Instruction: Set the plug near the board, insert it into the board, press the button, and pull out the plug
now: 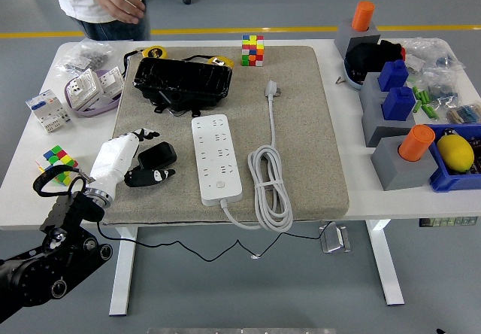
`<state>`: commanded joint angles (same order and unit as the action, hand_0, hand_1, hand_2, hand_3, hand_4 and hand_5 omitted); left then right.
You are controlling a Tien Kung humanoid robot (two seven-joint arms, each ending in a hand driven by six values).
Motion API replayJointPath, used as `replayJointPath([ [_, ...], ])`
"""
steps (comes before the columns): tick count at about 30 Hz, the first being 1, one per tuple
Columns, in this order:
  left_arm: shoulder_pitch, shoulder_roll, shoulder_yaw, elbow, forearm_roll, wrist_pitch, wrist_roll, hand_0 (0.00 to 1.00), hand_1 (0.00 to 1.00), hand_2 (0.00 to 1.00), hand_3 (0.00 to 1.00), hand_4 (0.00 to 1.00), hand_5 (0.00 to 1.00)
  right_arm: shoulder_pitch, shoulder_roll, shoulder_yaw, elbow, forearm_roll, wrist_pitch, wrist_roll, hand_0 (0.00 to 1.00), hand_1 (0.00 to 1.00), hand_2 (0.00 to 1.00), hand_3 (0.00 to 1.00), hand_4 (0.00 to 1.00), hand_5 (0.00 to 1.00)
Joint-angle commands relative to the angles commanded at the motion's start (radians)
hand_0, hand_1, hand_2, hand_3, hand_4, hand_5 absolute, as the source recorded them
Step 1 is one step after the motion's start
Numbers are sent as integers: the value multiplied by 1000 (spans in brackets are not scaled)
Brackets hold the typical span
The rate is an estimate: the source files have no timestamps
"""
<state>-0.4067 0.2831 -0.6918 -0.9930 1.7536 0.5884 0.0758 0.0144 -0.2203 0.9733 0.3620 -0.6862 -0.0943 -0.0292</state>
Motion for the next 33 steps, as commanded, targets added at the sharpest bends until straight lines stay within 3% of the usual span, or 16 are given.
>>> replayJointPath([
  [1, -2, -2, 2, 3, -3, 0, 1, 546, 589, 563, 628, 998, 277, 0, 0, 0, 0, 0, 0, 0, 606, 650, 672, 563, 950, 515],
  [6, -12, -9, 6, 16, -18, 1, -1, 546, 589, 563, 628, 998, 277, 0, -2, -1, 0, 1, 0, 0, 606, 650, 672, 563, 950, 515],
  [7, -14, -10, 6, 17, -22, 3, -2, 462, 513, 515, 563, 896, 211, 0, -2, -2, 0, 1, 0, 0, 605, 650, 672, 564, 951, 515],
  [18, -35, -12, 20, 35, -28, 5, 0, 403, 455, 504, 550, 868, 199, 2, -2, -4, 1, 1, 0, 1, 605, 650, 672, 564, 952, 516],
  [19, -36, -12, 19, 35, -33, 3, -4, 371, 423, 495, 547, 804, 121, 2, -2, -4, 1, 1, 0, 1, 606, 650, 672, 564, 952, 517],
  [28, -37, -5, 11, 29, -35, -27, 10, 344, 402, 478, 545, 794, 91, 1, -2, -5, 1, 1, 0, 0, 606, 650, 672, 564, 952, 517],
  [33, -29, 5, -12, -5, -65, -28, -40, 340, 396, 464, 544, 754, 32, 0, -3, -5, 1, -1, -1, 1, 606, 650, 672, 564, 951, 517],
])
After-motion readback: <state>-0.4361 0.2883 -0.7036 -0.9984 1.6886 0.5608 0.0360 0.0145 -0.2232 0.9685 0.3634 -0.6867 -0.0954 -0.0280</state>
